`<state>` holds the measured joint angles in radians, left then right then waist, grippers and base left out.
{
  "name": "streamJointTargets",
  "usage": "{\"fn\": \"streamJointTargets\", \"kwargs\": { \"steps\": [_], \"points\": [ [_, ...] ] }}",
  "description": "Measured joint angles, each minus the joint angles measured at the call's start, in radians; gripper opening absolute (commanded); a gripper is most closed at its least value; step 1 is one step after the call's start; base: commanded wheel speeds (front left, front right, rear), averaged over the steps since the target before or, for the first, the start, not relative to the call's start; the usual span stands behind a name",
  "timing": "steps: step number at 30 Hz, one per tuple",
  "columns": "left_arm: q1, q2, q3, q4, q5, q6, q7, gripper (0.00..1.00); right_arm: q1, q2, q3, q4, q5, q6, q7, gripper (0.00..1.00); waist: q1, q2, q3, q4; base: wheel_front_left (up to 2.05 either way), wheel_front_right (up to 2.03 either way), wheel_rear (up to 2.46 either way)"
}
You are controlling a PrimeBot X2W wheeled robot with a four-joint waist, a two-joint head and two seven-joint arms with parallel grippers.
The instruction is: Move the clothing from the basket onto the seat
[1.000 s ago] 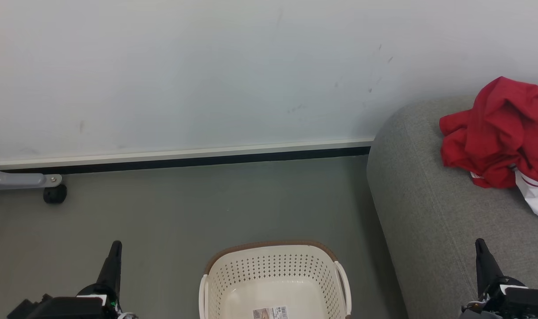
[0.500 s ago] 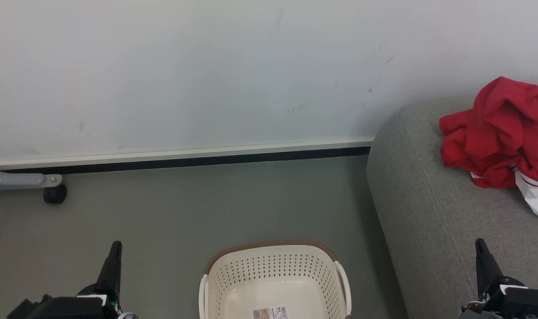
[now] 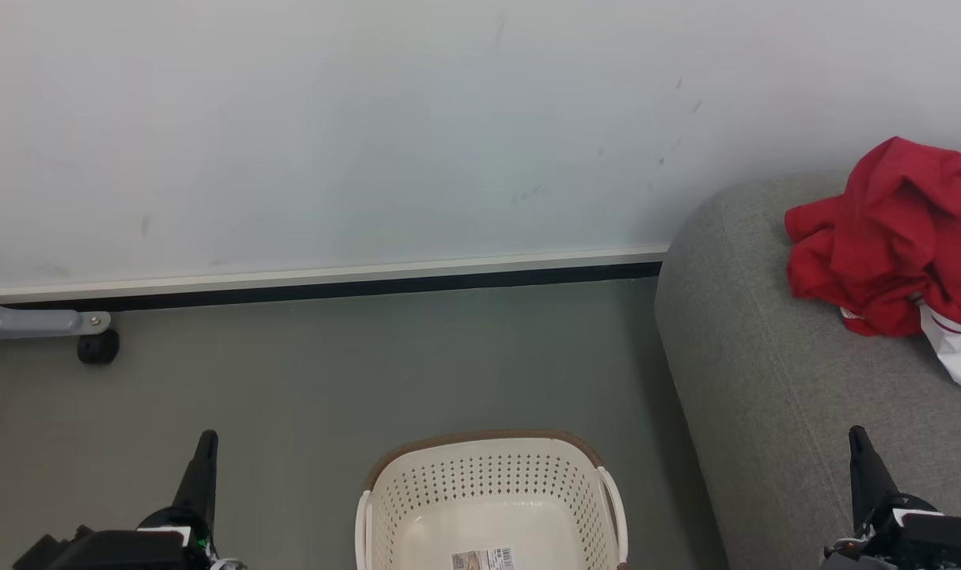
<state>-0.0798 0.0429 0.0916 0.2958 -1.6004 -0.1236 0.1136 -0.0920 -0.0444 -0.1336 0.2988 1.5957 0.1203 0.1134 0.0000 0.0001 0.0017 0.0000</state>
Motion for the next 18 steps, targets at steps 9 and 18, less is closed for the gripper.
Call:
{"fn": "streamJointTargets", "kwargs": {
  "steps": [9, 18],
  "points": [
    [0.000, 0.000, 0.000, 0.000, 0.000, 0.000, 0.000, 0.00, 0.000, 0.000, 0.000, 0.000, 0.000, 0.000, 0.000, 0.00, 0.0000, 0.0000, 0.000, 0.000, 0.00, 0.00, 0.00],
    [0.000, 0.000, 0.000, 0.000, 0.000, 0.000, 0.000, 0.00, 0.000, 0.000, 0.000, 0.000, 0.000, 0.000, 0.000, 0.00, 0.0000, -0.0001, 0.000, 0.000, 0.00, 0.00, 0.00]
  ]
}}
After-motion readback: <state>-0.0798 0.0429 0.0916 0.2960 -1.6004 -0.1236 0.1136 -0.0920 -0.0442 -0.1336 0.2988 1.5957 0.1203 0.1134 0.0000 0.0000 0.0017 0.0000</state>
